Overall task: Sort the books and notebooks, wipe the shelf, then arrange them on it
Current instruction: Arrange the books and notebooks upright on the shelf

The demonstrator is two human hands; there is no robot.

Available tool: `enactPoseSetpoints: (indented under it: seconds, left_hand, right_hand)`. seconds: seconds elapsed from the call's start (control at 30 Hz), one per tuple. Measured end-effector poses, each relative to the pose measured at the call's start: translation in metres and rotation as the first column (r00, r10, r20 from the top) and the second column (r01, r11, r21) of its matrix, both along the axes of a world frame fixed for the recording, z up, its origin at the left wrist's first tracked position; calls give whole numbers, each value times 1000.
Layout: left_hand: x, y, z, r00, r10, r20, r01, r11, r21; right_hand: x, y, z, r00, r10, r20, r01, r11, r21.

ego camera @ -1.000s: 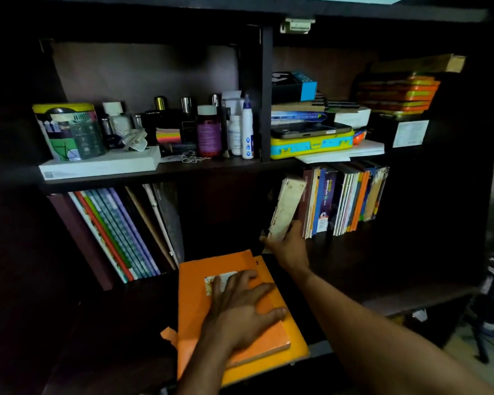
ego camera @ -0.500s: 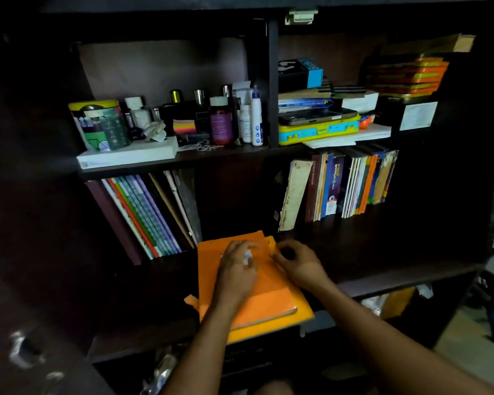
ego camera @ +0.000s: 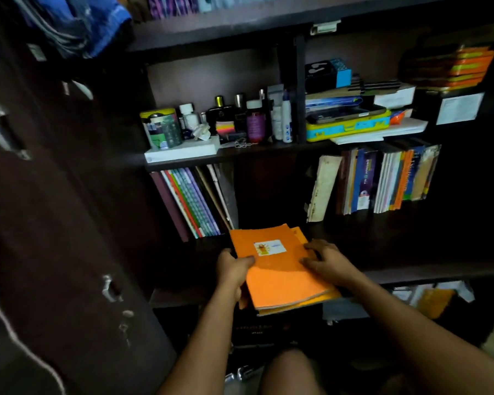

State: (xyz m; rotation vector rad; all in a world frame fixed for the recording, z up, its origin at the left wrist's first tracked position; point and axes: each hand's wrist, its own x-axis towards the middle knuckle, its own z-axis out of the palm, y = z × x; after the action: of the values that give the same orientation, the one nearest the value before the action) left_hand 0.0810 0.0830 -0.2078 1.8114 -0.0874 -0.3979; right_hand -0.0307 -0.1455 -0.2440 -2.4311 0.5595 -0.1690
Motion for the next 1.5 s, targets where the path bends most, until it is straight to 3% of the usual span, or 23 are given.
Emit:
enactPoseSetpoints:
  seconds: [0.07,0.2,0.3,0.37,0.43,0.53,0.67,0.83,1.0,1.13,1.23,1.4,1.5]
  left_hand:
    - [-6,1,4,995,-66,-71,58,993,-103]
    - [-11,13,25,981,-118,152,135,985,-106]
    - [-1,37,36,856,146,496,-128,989,-70]
    - [2,60,44,751,330,572,-313,941,-132]
    - [0,75,40,687,403,604,-371,910,-185]
    - [-1,82,15,747,310,588,-338,939,-64]
    - [7,74,-9,783,297,547,-357,934,3]
    - [7,63,-14,793,322,517,-357,933,-33]
    - [8,57,-19,797,258,547,-331,943,39]
    - [15,54,-16,789,334,515,-386,923,-8]
    - [30,59,-17,753,379,538,-454,891,7]
    - [42,56,-26,744,391,542,-469,883,7]
    - [39,53,-26,729,338,595,-464,883,67]
  right_hand:
    - [5,-3,8,995,34,-96,-41,996,-80]
    - [27,16,51,979,89,-186,-137,955,-264]
    - [46,46,74,988,146,55,-137,980,-144]
    - [59,70,83,978,160,138,-146,984,-103]
    - [67,93,86,973,188,133,-180,981,-72]
    - [73,113,72,972,222,77,-219,975,-41]
    - [75,124,22,943,227,-245,-282,934,-220]
    - [71,120,-4,958,271,-94,-287,894,-344]
    - [70,106,-9,945,319,-70,-320,865,-387]
    - [78,110,6,959,273,-81,-282,871,-401]
    - [101,112,30,969,222,-110,-246,912,-329]
    - [147,99,38,965,222,138,-207,972,-110]
    - [144,100,21,942,329,60,-306,921,-242]
